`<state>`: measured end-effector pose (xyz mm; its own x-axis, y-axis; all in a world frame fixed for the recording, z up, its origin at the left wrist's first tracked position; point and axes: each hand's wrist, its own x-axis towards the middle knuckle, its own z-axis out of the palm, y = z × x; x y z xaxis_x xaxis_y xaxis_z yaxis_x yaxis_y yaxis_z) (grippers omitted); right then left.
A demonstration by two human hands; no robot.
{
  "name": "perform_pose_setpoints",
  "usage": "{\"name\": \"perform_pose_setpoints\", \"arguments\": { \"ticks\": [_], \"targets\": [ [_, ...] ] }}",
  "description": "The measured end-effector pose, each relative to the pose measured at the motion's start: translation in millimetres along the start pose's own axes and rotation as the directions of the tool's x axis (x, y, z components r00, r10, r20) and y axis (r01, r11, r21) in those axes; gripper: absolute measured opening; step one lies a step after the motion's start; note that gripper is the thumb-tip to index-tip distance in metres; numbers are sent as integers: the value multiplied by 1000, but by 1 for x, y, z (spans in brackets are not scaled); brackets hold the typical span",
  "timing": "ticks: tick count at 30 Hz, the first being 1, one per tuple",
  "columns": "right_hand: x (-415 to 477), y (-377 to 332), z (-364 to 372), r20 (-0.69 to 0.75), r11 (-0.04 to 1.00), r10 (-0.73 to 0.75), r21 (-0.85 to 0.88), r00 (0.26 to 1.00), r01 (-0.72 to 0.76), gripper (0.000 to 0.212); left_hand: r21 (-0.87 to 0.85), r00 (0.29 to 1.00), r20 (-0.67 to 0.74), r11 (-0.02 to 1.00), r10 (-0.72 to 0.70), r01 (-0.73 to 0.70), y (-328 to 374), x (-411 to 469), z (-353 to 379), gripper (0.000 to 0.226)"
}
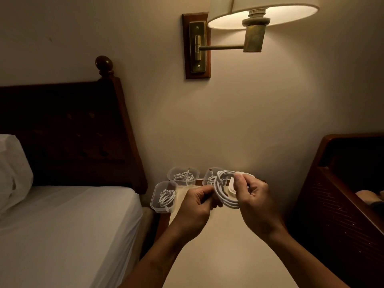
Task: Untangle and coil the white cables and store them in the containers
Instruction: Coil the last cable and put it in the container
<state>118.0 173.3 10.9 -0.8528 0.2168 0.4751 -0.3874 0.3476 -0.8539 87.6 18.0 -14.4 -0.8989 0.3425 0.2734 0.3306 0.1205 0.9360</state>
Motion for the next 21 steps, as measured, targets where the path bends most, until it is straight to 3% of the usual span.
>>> {"name": "perform_pose_setpoints", "arguments": {
  "ticks": [2, 4, 6, 9, 12, 15, 18, 21],
  "targets": [
    [5, 17, 0, -84, 983, -91, -168, 992, 76, 34, 180, 999, 36, 984, -10, 3, -4, 1, -3, 20],
    [7, 29, 1, -99, 889, -250, -418, 963, 187, 35, 339, 996, 55, 940, -65, 42, -1, 4, -9, 20],
    [6, 34, 2, -76, 777, -385, -565, 920, 278, 31, 373, 981, 79, 918, -179, 138, 6, 6, -18, 21],
    [3, 35, 6, -88, 690, -455, -664, 886, 288, 29, 60, 901, 185, 920, -391, 387, 19, 6, -35, 21],
    [3, 36, 10, -109, 649, -481, -711, 870, 270, 29, -389, 828, 171, 736, -533, 554, 23, -1, -36, 27],
    [6, 37, 13, -107, 652, -459, -715, 882, 253, 32, -660, 842, 85, 603, -533, 448, 18, -8, -25, 28],
    [7, 39, 14, -108, 681, -424, -693, 899, 238, 30, -693, 898, -16, 653, -440, 308, 15, -17, -11, 29],
    [8, 37, 12, -134, 731, -373, -652, 918, 202, 31, -614, 919, -172, 768, -355, 181, 11, -22, 1, 36]
  ]
}}
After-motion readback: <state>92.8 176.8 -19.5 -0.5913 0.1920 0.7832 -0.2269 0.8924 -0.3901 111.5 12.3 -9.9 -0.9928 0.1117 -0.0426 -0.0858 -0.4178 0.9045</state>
